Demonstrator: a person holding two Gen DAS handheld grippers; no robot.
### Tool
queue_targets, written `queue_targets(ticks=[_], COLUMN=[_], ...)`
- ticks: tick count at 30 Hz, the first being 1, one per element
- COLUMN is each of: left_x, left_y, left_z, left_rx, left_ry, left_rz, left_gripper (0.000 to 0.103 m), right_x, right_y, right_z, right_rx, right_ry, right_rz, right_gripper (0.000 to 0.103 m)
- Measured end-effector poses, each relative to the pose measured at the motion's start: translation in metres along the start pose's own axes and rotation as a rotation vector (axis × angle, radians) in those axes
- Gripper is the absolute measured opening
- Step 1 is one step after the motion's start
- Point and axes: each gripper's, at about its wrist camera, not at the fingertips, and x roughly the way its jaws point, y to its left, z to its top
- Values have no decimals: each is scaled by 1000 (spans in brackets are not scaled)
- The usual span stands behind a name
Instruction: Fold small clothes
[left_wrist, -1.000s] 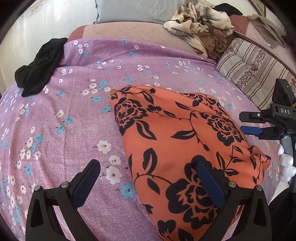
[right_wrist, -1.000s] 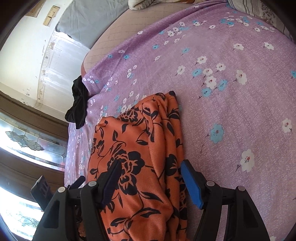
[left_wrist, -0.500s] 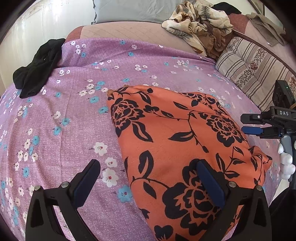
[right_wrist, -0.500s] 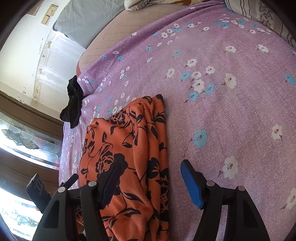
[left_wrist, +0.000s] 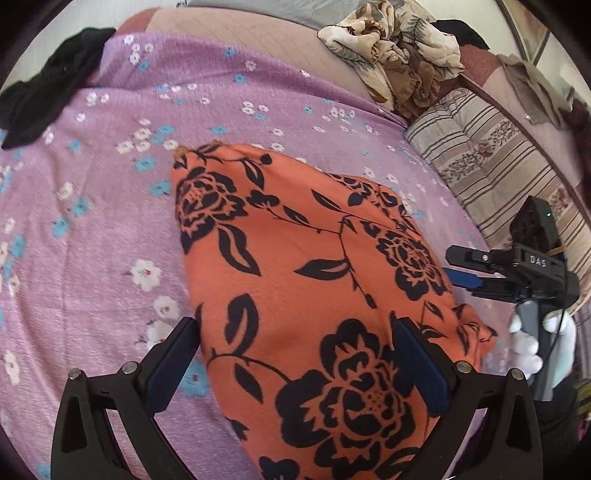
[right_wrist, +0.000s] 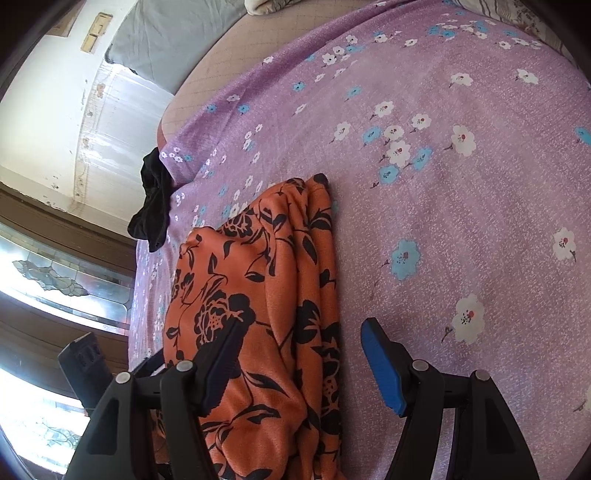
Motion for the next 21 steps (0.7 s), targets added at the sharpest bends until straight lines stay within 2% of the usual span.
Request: queue_targets(ticks=[6,9,12,16,19,21], left_x=[3,15,16,16,11,4], left_y=[14,19,19,17,15,15], left_z=[1,-2,-3,-2,0,0], left_rx=[-84,-114,-123,-130,-130,-118], left_ry=[27,80,71,55,28,3], left_rz=[-71,-88,-97,-94,-89,-87], left_gripper=[103,93,90,81,68,54], right_x=[6,24,38,50,57,58], right_y=[-7,-9,2,18,32,46], right_z=[0,-4,-9,-15,-22,-25], right_rx=[24,59,31,-10,-59,-101], right_ry=[32,80,96,76,55,32], right_rz=[27,90,128,138,117,77], right_gripper=[70,71,72,74,74,73])
